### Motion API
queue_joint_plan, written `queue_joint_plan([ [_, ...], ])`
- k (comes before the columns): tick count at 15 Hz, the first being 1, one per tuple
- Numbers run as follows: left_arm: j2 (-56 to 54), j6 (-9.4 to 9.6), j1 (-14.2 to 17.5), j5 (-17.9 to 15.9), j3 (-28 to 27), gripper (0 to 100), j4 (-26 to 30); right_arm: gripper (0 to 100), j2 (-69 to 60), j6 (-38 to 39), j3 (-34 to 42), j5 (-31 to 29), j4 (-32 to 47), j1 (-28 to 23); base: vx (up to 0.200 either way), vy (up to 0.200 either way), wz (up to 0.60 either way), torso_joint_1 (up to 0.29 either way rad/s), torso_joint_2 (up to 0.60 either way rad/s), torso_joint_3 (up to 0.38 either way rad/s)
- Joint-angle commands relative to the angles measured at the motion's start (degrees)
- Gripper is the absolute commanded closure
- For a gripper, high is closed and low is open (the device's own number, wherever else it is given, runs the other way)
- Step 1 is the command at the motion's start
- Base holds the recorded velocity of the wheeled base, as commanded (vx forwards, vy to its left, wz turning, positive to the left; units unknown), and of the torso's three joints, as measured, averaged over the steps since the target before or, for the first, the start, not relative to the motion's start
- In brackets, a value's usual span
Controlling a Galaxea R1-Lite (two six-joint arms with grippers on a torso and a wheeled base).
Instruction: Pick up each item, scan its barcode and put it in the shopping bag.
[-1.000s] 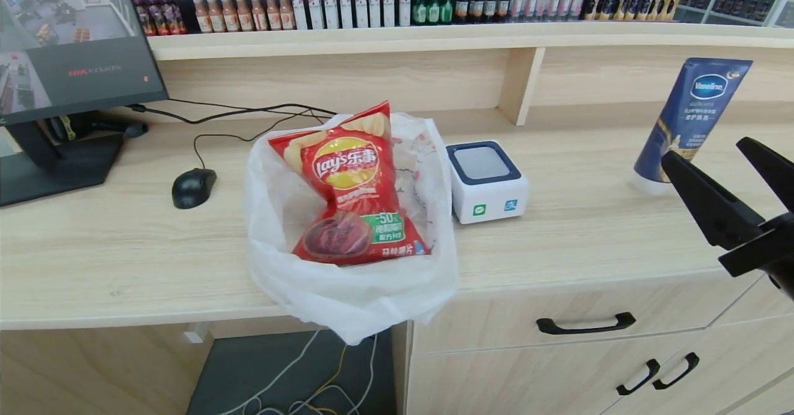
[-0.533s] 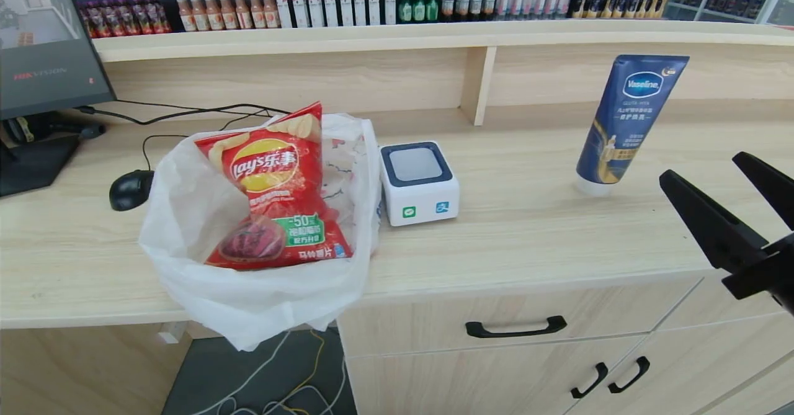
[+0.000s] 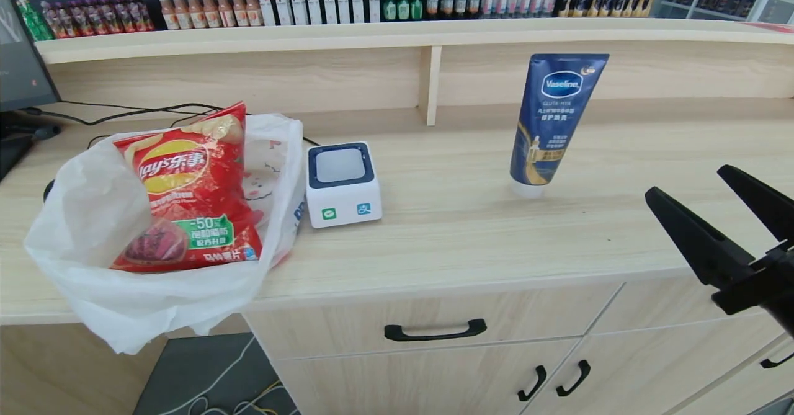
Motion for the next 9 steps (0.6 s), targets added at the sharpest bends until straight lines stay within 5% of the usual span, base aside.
queue_joint_plan([
  [1,-0.02,-0.02,0.05,0.04,0.0,0,-0.05,0,0.65,-0.04,0.1,-0.02,0.01,0.03,0.0,-0.2,0.0,-0.002,0.0,0.007],
  [9,-0.02,0.07,-0.04,0.04,0.0,0,-0.05,0,9.17,-1.0,-10.01,-0.02,0.1,-0.06,0.0,0.0,0.0,0.0,0.0,0.0],
])
